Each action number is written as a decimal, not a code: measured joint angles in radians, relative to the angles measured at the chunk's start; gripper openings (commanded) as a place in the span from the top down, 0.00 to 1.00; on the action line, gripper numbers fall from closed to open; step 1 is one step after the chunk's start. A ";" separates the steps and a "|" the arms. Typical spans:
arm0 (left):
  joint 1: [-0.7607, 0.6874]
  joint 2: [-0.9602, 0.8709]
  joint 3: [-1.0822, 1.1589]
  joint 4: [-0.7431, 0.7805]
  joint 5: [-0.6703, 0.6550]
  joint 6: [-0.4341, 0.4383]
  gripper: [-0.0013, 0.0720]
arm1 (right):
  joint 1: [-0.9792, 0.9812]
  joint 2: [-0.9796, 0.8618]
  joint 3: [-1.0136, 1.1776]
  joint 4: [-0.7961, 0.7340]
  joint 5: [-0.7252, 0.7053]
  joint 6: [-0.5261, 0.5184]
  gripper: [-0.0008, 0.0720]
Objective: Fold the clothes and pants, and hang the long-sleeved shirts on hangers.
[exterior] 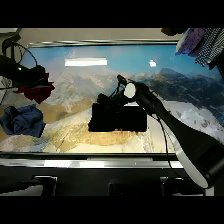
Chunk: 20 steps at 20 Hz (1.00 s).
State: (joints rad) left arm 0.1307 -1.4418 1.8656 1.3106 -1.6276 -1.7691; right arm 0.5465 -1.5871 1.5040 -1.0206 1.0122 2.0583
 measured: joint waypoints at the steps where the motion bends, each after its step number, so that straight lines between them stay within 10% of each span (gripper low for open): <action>1: 0.000 0.000 0.000 0.000 0.002 0.000 0.96 | -0.016 0.021 0.000 0.013 0.011 -0.021 0.31; 13: 0.000 -0.001 0.000 0.011 0.013 0.000 0.95 | -0.773 0.208 -0.176 0.124 0.324 -0.435 0.18; 20: 0.000 -0.016 0.000 0.026 0.016 0.016 0.95 | -0.820 0.079 -0.448 0.283 0.235 -0.695 0.20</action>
State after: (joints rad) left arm 0.1307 -1.4578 1.8656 1.3369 -1.6115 -1.7535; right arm -0.2737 -1.5078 1.0557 -0.7376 1.2469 1.3636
